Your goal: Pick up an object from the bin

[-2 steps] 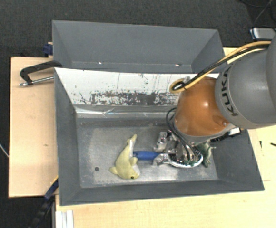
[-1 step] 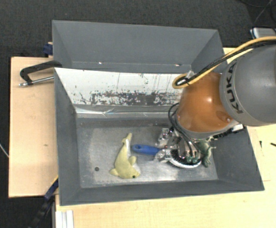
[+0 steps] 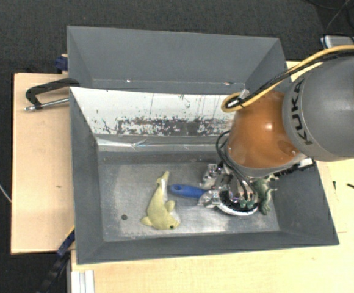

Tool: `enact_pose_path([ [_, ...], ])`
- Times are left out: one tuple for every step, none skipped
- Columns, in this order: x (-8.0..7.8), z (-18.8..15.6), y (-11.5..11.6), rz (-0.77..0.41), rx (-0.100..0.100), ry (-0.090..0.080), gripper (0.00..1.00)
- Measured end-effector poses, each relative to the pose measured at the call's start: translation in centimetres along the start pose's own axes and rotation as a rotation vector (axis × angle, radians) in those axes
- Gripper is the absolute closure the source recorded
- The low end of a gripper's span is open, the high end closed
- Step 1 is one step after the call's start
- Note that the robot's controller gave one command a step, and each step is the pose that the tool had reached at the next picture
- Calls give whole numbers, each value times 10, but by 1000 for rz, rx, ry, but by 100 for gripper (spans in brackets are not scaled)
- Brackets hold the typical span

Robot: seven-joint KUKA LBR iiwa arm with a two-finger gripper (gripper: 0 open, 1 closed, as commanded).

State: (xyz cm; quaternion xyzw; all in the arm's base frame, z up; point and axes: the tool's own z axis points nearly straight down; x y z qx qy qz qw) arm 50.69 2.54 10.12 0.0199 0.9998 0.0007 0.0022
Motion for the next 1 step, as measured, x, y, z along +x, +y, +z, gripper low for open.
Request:
enact_pose_path([
  [-3, -102, 1, 1, 0, -8, 100],
])
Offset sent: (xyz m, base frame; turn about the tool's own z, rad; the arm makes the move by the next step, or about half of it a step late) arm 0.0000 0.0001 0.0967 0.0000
